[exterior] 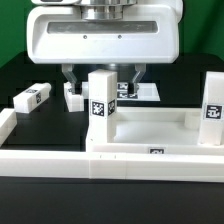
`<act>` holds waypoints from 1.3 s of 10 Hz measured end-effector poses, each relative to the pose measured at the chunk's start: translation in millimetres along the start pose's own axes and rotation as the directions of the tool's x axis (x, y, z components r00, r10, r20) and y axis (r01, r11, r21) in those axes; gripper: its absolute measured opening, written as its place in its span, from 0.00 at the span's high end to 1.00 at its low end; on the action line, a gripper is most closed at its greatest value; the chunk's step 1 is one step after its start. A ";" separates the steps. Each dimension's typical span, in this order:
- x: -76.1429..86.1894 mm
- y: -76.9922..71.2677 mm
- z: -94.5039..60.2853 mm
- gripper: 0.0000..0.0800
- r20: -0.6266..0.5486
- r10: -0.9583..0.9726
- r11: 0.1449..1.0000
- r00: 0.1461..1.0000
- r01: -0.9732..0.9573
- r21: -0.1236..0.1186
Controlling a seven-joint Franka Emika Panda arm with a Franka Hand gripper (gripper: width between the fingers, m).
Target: Assemble desk
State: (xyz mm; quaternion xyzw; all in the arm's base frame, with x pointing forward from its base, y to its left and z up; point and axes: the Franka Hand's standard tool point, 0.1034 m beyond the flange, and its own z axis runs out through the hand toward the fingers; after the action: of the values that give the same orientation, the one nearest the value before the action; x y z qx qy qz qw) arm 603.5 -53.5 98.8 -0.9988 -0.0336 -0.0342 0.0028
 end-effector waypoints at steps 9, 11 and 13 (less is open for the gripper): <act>1.6 3.6 -0.8 0.19 0.008 -0.612 0.790 0.791 0.612 -0.031; 1.4 4.6 -0.7 0.34 0.011 -0.641 0.767 0.767 0.641 -0.032; 1.1 5.3 -0.4 0.51 0.012 -0.639 0.769 0.769 0.639 -0.031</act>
Offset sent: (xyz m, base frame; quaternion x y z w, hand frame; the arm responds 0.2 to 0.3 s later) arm 0.0026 0.0038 0.0064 -0.0207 0.0303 -0.1837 0.9823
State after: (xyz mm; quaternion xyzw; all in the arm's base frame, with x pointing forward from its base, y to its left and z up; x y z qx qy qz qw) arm 604.9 -58.7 99.2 -0.9279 -0.3704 -0.0333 -0.0257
